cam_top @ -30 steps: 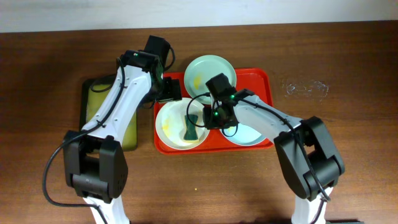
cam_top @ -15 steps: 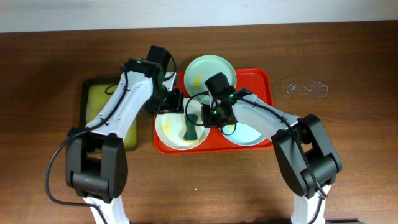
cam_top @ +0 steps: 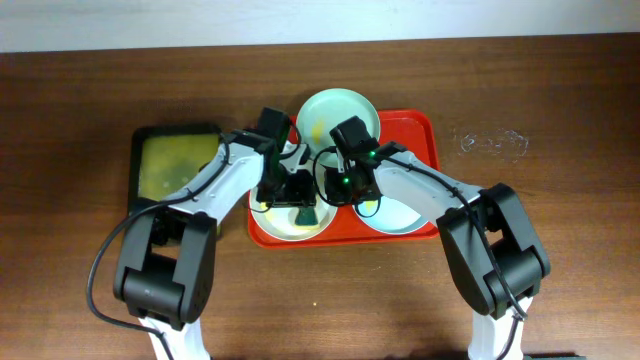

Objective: Clean dirty plates on tray and stack at the side
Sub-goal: 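Scrub the white plate with the sponge while the right gripper holds it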

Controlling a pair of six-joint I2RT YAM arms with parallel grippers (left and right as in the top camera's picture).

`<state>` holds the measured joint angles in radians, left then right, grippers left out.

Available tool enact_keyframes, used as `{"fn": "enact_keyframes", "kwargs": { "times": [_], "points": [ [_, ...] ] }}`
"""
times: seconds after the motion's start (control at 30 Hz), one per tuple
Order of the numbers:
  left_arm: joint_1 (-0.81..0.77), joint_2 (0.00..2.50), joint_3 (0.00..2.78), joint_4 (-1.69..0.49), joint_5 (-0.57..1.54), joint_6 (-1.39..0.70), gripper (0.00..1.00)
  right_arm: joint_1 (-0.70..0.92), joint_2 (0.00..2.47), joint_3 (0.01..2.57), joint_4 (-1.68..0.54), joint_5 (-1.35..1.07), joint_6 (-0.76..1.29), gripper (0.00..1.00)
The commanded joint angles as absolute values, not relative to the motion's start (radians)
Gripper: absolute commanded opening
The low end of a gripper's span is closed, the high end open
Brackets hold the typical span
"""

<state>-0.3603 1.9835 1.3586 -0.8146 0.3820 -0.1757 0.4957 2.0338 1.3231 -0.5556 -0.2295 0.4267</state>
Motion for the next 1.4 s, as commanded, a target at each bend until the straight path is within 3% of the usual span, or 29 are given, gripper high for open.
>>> {"fn": "enact_keyframes", "kwargs": {
  "times": [0.0,0.07,0.2,0.23,0.3,0.33,0.47,0.73,0.9,1.0,1.2,1.23,1.37],
  "points": [
    [-0.384,1.964,1.356,-0.777,0.402,-0.206,0.48,0.502,2.067,1.324,-0.564,-0.233,0.423,0.11],
    [-0.385,1.965,1.348,-0.769,0.392,-0.216,0.43,0.502,2.067,1.324,-0.564,-0.233,0.423,0.1],
    [-0.384,1.965,1.293,-0.752,0.278,-0.247,0.17,0.502,2.067,1.324,-0.564,-0.233,0.423,0.11],
    [-0.384,1.965,1.293,-0.748,0.249,-0.25,0.16,0.502,2.067,1.324,-0.564,-0.233,0.423,0.1],
    [-0.384,1.965,1.293,-0.744,0.227,-0.25,0.33,0.502,2.067,1.324,-0.564,-0.233,0.423,0.11],
    [-0.384,1.965,1.293,-0.744,0.228,-0.25,0.32,0.502,2.067,1.324,-0.564,-0.233,0.423,0.1],
    [-0.384,1.965,1.293,-0.745,0.119,-0.25,0.0,0.502,2.067,1.324,-0.571,-0.232,0.423,0.1],
    [-0.355,1.965,1.293,-0.736,-0.429,-0.356,0.0,0.502,2.067,1.324,-0.575,-0.232,0.422,0.11],
    [-0.346,1.959,1.346,-0.714,-0.41,-0.355,0.0,0.502,2.067,1.324,-0.583,-0.232,0.422,0.11],
    [-0.344,1.956,1.385,-0.675,-0.003,-0.355,0.0,0.502,2.067,1.324,-0.578,-0.232,0.422,0.1],
    [-0.344,2.042,1.385,-0.59,0.218,-0.404,0.0,0.502,2.067,1.324,-0.575,-0.232,0.423,0.11],
    [-0.344,2.065,1.385,-0.591,0.196,-0.403,0.0,0.502,2.067,1.324,-0.576,-0.232,0.423,0.1],
    [-0.337,2.081,1.385,-0.675,-0.275,-0.403,0.0,0.502,2.067,1.324,-0.582,-0.232,0.422,0.1]
  ]
}}
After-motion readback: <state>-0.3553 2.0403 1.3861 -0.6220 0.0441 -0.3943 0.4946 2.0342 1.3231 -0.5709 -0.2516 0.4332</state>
